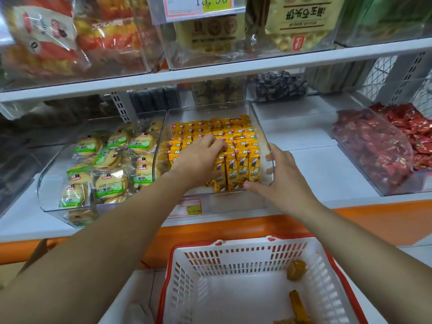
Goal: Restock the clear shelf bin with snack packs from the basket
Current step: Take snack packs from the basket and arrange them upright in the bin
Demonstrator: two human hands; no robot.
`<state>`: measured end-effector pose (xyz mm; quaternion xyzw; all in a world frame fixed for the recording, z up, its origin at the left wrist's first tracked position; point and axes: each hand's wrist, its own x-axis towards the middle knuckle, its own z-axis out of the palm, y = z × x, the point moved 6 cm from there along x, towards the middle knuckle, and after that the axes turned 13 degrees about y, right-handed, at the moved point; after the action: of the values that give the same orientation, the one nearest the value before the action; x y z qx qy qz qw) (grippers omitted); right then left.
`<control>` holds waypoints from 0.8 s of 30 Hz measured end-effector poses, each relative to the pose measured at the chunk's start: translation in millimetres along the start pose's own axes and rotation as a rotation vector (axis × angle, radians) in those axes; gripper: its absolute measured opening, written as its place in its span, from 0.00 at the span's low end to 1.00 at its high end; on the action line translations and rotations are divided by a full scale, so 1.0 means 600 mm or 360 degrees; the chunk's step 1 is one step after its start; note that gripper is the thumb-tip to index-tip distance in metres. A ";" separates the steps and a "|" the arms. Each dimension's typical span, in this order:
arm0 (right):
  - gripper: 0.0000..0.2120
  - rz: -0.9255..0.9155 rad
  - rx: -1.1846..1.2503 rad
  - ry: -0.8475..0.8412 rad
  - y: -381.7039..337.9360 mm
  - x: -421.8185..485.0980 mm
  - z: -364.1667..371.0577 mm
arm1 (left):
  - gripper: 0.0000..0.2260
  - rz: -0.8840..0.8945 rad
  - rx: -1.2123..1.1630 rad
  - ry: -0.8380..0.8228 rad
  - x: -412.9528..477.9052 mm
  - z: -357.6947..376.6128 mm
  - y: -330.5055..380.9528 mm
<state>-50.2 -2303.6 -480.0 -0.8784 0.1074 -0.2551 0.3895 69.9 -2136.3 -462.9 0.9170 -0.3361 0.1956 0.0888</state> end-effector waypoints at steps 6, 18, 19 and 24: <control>0.44 -0.0004 0.0012 0.0003 0.008 0.001 0.002 | 0.35 0.0082 0.0043 -0.0119 0.005 0.010 -0.010; 0.45 0.0074 0.0073 -0.0029 0.017 0.002 0.009 | 0.60 0.0268 0.0240 -0.0275 0.038 0.063 0.000; 0.45 0.0084 0.0086 -0.0033 0.019 0.002 0.010 | 0.60 0.0270 0.0235 -0.0263 0.040 0.067 -0.003; 0.46 0.0135 0.0161 -0.0049 0.026 0.006 0.014 | 0.56 0.0354 0.0261 -0.0155 0.052 0.071 -0.010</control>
<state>-42.6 -2310.5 -495.0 -0.8562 0.1254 -0.2299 0.4454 108.5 -2162.6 -488.6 0.8867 -0.4224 0.1863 -0.0248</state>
